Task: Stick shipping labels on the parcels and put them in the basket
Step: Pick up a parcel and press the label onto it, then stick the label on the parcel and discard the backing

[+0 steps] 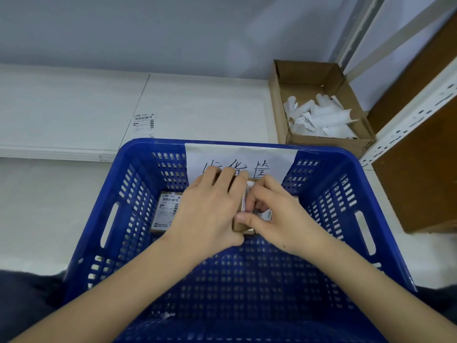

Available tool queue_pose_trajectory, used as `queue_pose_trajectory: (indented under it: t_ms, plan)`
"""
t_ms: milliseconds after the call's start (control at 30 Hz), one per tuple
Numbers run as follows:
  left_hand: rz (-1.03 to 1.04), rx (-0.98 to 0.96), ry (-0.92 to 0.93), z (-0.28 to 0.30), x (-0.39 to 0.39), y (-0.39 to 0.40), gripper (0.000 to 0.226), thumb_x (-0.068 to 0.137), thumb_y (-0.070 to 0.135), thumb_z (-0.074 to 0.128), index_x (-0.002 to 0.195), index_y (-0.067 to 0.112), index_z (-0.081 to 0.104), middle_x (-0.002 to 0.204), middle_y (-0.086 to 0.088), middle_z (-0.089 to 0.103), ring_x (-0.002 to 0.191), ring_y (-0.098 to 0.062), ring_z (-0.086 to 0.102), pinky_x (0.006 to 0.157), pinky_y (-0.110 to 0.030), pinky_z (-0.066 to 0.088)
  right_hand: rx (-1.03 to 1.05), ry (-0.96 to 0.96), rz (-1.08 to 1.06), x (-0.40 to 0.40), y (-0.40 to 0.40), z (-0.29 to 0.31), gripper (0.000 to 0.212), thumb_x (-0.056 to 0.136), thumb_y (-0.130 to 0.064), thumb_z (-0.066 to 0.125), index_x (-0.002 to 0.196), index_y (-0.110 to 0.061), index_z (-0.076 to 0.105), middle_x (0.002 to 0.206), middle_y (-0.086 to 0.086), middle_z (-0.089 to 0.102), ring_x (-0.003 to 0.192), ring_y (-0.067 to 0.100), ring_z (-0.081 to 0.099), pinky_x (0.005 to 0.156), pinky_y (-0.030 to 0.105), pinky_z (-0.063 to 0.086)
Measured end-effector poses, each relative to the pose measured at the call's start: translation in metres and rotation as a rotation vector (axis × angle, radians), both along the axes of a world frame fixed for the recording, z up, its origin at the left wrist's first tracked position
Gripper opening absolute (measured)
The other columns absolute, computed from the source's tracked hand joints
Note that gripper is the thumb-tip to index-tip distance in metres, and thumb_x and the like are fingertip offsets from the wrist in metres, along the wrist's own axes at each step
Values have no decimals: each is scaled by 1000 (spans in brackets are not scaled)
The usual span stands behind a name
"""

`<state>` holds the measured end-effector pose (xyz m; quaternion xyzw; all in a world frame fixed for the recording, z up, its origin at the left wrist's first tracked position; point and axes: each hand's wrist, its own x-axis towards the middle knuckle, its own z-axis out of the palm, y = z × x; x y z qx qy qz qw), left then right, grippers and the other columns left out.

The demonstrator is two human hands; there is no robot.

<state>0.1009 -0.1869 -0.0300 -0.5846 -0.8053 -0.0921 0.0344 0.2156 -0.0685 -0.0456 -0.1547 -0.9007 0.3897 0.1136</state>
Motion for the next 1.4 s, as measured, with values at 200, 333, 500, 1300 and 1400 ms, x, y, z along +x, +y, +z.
queue_pose_trajectory:
  t_ms: [200, 333, 500, 1300, 1400]
  plan:
    - [9, -12, -3, 0, -2, 0, 90, 31, 36, 83, 111, 1, 61, 97, -10, 64, 82, -31, 60, 60, -37, 54, 106, 28, 87, 0, 2, -1, 25, 84, -43, 58, 85, -18, 54, 90, -7, 44, 78, 9, 51, 72, 35, 49]
    - [15, -18, 11, -2, -2, 2, 90, 32, 37, 84, 112, 2, 61, 96, -10, 64, 82, -31, 60, 59, -35, 52, 129, -11, 109, 0, 2, -1, 27, 85, -43, 59, 88, -17, 51, 92, -5, 43, 79, 15, 52, 73, 38, 49]
    - [38, -31, -9, -4, -2, 2, 94, 29, 41, 84, 112, 3, 62, 94, -9, 64, 80, -30, 60, 56, -32, 48, 156, -27, 166, -2, 5, -6, 16, 92, -24, 59, 89, -14, 47, 93, -6, 38, 75, 6, 43, 74, 33, 46]
    - [98, 4, -11, -2, -4, 5, 97, 29, 41, 83, 113, -1, 62, 95, -11, 64, 77, -31, 61, 49, -30, 46, 181, 47, 33, -4, -10, -6, 10, 90, -20, 56, 85, -12, 55, 81, -10, 48, 71, 2, 44, 66, 16, 39]
    - [99, 3, 0, -4, -4, 5, 96, 28, 39, 84, 113, -1, 62, 94, -12, 64, 77, -32, 60, 50, -30, 46, 276, 71, 18, -4, -13, -9, 15, 89, -17, 51, 83, -5, 57, 81, 1, 54, 73, 16, 51, 63, 30, 47]
